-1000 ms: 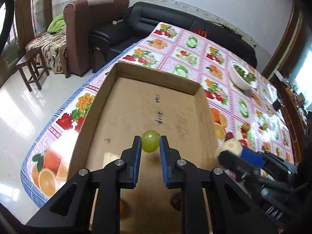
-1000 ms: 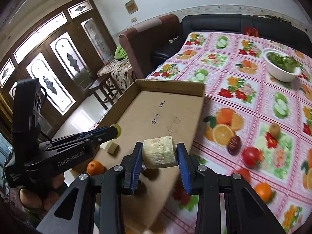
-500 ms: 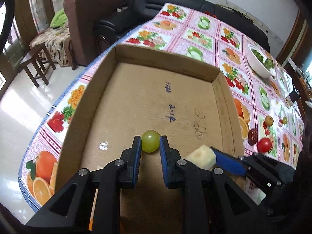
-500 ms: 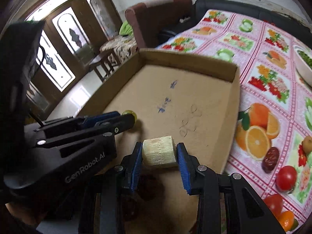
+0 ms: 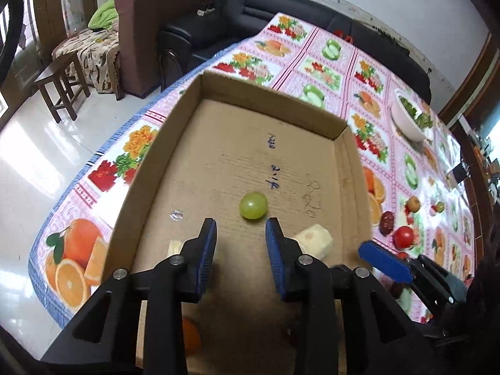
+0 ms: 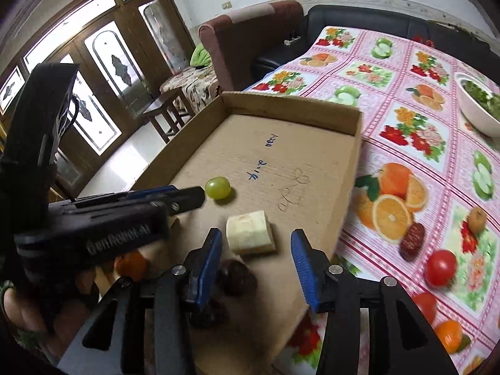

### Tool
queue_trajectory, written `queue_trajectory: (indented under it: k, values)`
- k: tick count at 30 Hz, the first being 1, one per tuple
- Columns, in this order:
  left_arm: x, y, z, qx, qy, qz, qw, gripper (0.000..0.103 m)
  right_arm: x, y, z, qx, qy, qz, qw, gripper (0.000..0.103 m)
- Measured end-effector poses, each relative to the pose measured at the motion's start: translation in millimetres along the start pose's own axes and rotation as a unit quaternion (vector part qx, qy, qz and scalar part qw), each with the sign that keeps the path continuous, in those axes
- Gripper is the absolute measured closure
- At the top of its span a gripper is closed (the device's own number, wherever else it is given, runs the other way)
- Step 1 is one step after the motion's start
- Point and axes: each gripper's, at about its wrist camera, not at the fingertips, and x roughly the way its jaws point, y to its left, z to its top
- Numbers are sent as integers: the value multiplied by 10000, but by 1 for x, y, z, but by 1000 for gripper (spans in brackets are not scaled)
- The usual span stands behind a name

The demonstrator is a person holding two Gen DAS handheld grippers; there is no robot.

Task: Organize fruits
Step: 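Open the left tool to drop the grape while the right tool releases the cube in the box, then withdraw both open tools from the box toward the remaining fruits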

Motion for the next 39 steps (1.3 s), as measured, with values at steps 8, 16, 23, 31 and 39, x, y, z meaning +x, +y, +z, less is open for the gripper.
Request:
queue_trajectory:
  k: [8, 16, 23, 31, 39]
  values:
    - [-31, -24, -14, 46, -358, -53, 9993, 57, -63, -22, -31, 344, -387, -31, 9987, 55]
    - [-38, -66, -34, 382, -189, -430, 9982, 57, -121, -74, -82, 1013, -640, -384, 9920, 55]
    - [-47, -118, -57, 887, -26, -807, 9928, 57, -168, -127, -131, 1652, -821, -871, 9790, 55]
    - [-42, -159, -79, 1212, 235, -1079, 9865, 57, -214, -171, -182, 2279, -1026, -1339, 9590, 53]
    - [-38, -190, -103, 1534, 489, -1280, 9786, 57, -244, -192, -211, 2547, -1201, -1721, 9440, 53]
